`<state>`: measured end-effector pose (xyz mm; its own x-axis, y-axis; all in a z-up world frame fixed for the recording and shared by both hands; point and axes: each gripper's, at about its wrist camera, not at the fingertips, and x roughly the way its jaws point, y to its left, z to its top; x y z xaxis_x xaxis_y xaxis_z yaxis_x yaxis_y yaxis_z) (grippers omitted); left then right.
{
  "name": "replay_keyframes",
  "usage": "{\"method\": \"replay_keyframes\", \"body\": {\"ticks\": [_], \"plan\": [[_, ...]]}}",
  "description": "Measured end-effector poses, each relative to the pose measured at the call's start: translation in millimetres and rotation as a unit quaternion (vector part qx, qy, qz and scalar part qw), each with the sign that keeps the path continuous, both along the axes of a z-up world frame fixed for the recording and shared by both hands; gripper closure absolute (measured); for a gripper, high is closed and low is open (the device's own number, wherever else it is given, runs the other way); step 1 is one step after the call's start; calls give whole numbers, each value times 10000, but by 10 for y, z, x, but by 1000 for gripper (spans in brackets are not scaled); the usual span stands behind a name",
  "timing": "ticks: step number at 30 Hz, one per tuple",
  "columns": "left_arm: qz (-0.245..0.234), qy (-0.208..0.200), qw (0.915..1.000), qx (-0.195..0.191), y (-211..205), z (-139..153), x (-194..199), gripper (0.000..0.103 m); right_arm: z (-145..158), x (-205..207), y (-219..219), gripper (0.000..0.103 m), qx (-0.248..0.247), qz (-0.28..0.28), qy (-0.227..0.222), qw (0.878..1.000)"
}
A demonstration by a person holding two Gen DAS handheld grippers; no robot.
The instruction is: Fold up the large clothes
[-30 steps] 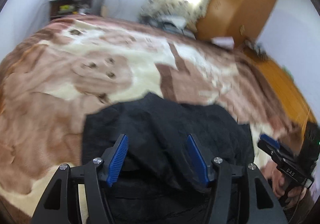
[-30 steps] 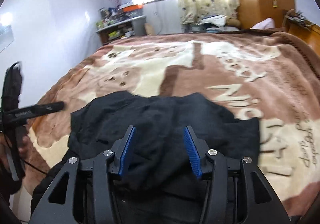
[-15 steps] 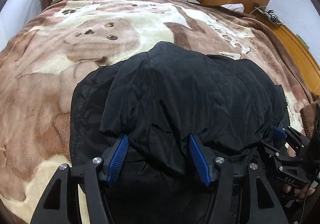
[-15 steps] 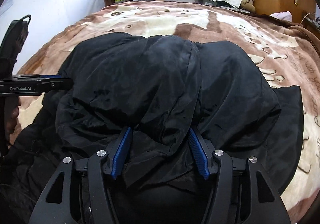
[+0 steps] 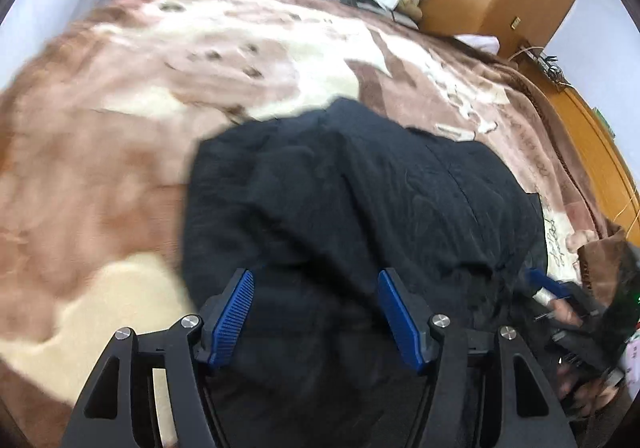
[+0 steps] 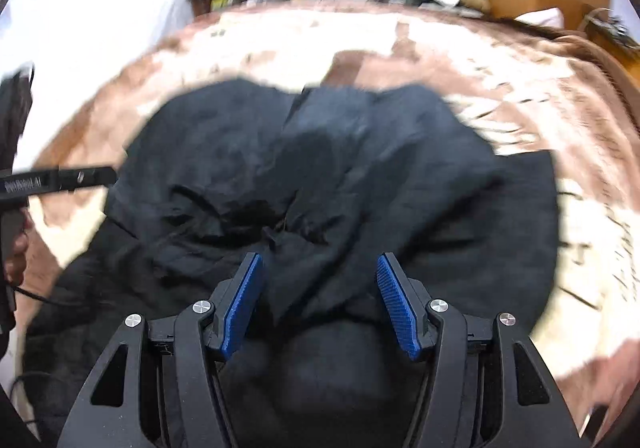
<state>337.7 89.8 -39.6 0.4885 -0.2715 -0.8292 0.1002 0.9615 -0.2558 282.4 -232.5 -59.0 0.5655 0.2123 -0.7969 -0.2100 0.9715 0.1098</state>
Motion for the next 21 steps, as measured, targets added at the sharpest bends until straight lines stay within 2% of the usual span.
{"method": "replay_keyframes", "body": {"ticks": [4,8,11,13,15,17,18,21], "plan": [[18,-227,9996,139,345,428,-543,38,510,-577,-287,43,24,-229,-427,9988],[-73,-547,9963,663,725,860,-1182,36,1006,-1265,-641,43,13,-428,-767,9961],[-210,-706,9918,1048,989,1112,-1679,34,1289,-1722,-835,43,-252,-560,-927,9938],[-220,-775,9898,1172,1194,1247,-2018,33,1497,-2129,-1016,43,-489,-623,-1045,9914],[-190,-756,9883,1314,1350,1325,-2273,32,1632,-2368,-1181,43,-648,-777,-1162,9881],[-139,-801,9872,1369,1494,1374,-2521,32,1766,-2671,-1348,41,-598,-932,-1282,9856],[-52,-811,9878,1331,1585,1392,-2651,32,1832,-2835,-1451,37,-581,-1083,-1320,9836],[147,-768,9888,1274,1865,1425,-2961,32,1885,-3189,-1600,35,-576,-1279,-1449,9795]]}}
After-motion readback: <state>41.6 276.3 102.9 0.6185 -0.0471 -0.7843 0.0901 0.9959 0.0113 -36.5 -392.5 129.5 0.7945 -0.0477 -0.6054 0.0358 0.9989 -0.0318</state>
